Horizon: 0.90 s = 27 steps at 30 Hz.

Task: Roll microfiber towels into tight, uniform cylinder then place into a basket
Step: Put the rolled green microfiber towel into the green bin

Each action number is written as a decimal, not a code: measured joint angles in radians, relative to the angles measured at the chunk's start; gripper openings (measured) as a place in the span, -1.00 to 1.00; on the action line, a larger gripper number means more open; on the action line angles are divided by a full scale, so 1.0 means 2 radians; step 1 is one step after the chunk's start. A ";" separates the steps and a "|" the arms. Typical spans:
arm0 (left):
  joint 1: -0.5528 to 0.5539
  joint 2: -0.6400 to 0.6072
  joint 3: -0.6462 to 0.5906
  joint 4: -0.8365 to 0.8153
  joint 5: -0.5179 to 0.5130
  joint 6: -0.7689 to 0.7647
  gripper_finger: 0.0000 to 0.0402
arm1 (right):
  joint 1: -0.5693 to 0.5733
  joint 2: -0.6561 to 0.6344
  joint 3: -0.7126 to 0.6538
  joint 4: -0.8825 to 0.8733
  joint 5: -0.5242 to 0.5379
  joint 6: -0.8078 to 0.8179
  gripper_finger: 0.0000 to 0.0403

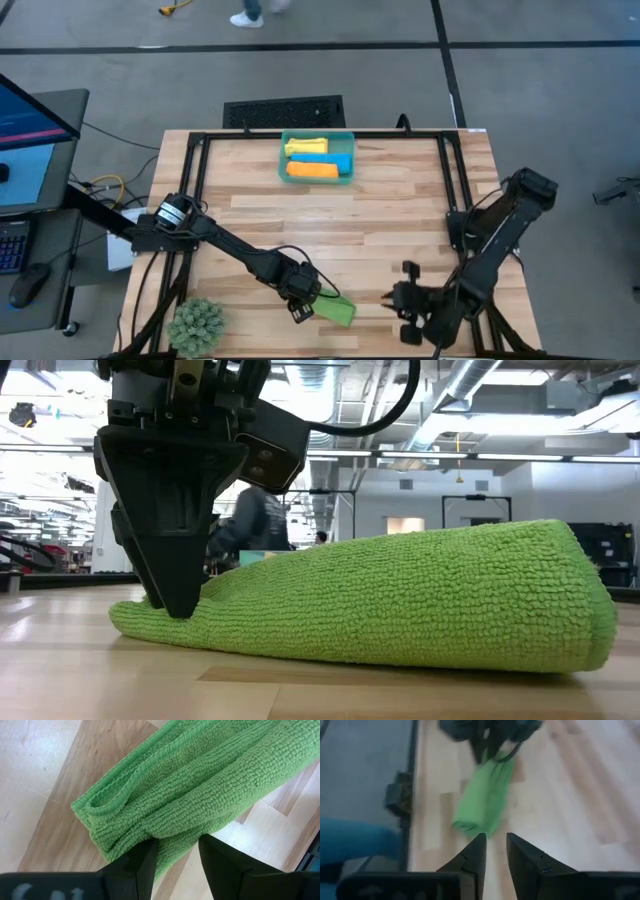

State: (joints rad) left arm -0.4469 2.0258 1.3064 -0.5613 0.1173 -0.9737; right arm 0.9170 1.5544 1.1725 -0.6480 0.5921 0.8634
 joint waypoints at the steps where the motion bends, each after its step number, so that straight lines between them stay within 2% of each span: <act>1: 0.000 0.000 0.000 0.000 0.000 0.000 -0.29 | -0.002 -0.010 -0.007 0.001 0.010 -0.010 -0.52; 8: 0.000 0.000 0.000 0.000 0.000 -0.002 -0.29 | -0.026 -0.047 -0.079 0.033 0.025 -0.019 -0.52; 14: 0.000 0.000 0.000 0.000 0.000 -0.004 -0.29 | -0.023 -0.059 -0.155 0.158 -0.033 0.006 -0.52; 20: 0.000 0.000 0.000 0.000 -0.001 -0.004 -0.29 | 0.000 -0.055 -0.202 0.261 -0.034 0.111 -0.52; 27: 0.000 0.000 0.000 0.000 -0.003 -0.004 -0.29 | 0.009 -0.046 -0.207 0.281 -0.039 0.195 -0.52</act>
State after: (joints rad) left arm -0.4469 2.0258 1.3063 -0.5610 0.1111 -0.9817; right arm 0.9360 1.4620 0.7578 -0.0861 0.5151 1.2531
